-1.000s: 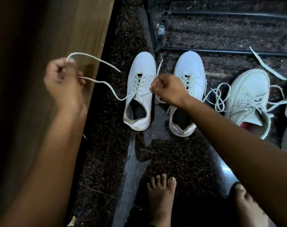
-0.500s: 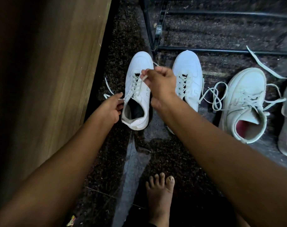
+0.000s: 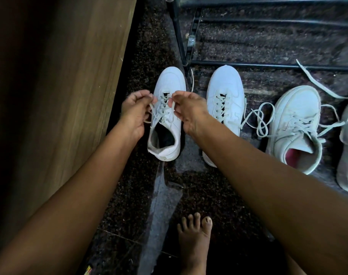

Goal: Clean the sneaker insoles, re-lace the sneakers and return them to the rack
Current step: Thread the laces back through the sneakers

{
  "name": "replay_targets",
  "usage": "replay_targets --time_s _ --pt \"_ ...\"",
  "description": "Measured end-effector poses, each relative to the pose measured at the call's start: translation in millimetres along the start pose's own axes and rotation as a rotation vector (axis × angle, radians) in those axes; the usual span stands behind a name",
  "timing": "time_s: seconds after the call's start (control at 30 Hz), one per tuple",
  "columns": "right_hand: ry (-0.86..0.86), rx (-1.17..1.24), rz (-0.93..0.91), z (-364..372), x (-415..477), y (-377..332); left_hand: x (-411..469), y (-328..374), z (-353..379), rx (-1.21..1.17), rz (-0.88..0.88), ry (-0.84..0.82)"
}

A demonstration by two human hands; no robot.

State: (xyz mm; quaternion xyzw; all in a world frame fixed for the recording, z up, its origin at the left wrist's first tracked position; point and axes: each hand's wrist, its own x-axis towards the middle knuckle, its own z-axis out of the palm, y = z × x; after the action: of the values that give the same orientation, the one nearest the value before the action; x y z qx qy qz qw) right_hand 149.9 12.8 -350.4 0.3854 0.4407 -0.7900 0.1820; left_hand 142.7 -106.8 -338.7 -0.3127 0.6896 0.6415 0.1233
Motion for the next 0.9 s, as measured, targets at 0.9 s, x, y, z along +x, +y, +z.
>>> replay_targets --time_s 0.9 --pt "-0.342 -0.303 -0.254 -13 7 6 -2 -14 -13 0.705 0.617 -0.265"
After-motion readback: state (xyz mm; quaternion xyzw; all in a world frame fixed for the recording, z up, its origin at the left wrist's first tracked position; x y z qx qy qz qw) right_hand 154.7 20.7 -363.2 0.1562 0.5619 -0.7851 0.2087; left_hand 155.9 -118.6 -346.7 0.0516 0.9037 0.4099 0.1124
